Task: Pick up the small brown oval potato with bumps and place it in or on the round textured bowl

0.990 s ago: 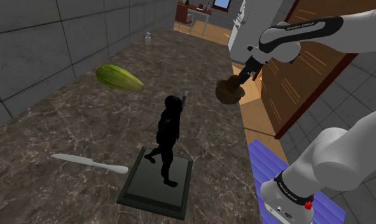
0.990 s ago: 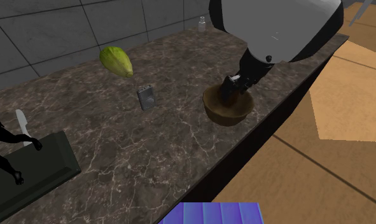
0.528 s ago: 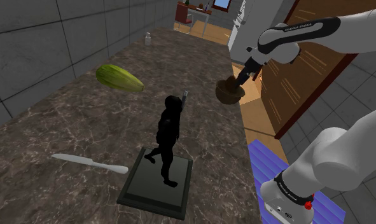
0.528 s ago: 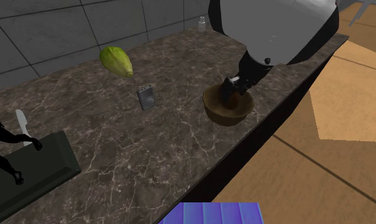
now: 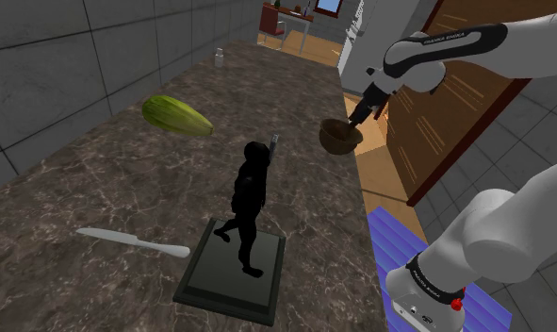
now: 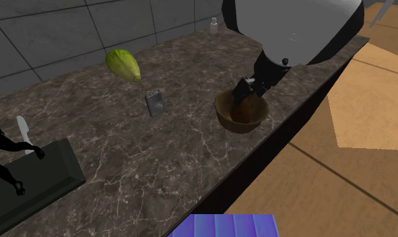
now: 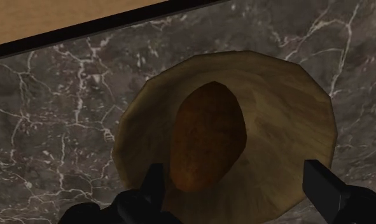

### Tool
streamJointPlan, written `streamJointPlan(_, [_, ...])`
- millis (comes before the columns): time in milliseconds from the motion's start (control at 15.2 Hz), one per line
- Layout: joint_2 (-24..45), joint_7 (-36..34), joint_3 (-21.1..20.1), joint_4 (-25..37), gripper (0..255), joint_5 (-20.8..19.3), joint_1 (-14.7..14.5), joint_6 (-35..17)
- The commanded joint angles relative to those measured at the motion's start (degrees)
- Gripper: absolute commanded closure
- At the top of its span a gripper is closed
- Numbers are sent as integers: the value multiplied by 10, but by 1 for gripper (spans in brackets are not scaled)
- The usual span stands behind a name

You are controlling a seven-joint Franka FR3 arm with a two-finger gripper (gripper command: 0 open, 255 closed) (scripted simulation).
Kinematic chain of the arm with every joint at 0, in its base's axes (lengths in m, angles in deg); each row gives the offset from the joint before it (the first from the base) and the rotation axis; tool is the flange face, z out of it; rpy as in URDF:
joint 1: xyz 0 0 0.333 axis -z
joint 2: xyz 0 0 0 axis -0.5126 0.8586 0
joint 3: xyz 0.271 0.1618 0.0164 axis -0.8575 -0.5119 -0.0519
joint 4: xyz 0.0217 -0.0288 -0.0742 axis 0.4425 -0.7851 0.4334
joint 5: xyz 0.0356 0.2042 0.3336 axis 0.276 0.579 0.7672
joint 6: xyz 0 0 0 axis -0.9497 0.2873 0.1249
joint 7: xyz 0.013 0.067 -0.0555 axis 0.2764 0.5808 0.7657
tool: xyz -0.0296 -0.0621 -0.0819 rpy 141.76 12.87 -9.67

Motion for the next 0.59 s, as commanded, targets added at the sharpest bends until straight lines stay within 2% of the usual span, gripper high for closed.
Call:
streamJointPlan(0, [-19, -11, -2, 11, 0, -16, 6, 27])
streamJointPlan(132, [-38, -21, -4, 29, 0, -31, 12, 60])
streamJointPlan(528, [-38, -21, -4, 29, 0, -30, 12, 60])
